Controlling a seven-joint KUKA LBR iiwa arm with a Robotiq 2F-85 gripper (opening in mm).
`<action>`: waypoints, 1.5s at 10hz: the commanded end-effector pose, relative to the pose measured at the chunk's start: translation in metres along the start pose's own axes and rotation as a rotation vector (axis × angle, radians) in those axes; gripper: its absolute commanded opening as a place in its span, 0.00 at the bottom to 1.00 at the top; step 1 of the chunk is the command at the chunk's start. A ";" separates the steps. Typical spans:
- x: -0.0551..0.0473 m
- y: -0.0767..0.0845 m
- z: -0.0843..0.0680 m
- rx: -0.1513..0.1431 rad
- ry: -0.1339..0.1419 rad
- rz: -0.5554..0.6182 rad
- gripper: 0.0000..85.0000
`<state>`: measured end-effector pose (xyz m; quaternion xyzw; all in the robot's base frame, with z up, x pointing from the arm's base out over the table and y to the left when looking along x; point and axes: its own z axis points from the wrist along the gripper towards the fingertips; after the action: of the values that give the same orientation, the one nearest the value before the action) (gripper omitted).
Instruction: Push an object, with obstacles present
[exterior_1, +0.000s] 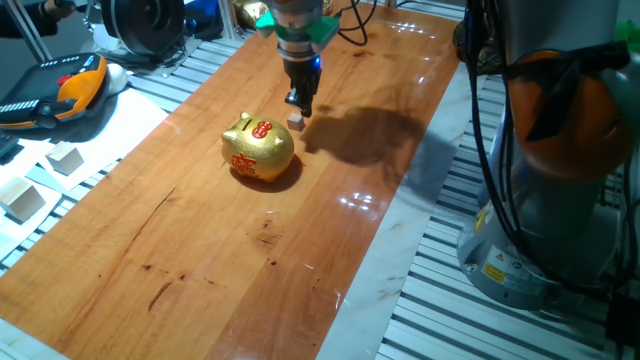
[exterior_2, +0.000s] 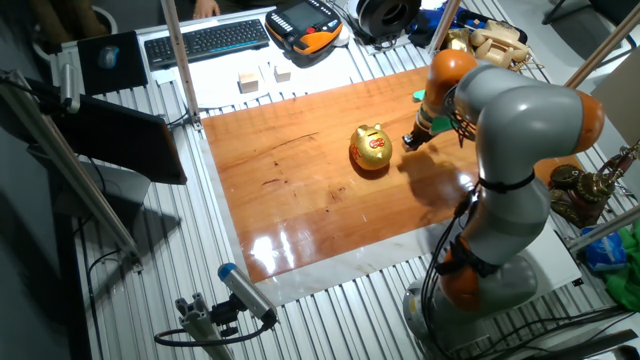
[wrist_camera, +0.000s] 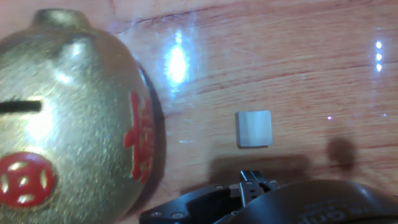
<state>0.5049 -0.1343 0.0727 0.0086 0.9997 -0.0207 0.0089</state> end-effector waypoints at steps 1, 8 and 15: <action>-0.002 -0.001 0.004 0.004 0.000 0.008 0.00; -0.001 -0.003 0.010 -0.008 -0.023 0.008 0.00; 0.008 -0.008 0.019 -0.036 -0.037 0.006 0.00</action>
<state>0.4970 -0.1434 0.0540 0.0113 0.9996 -0.0032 0.0276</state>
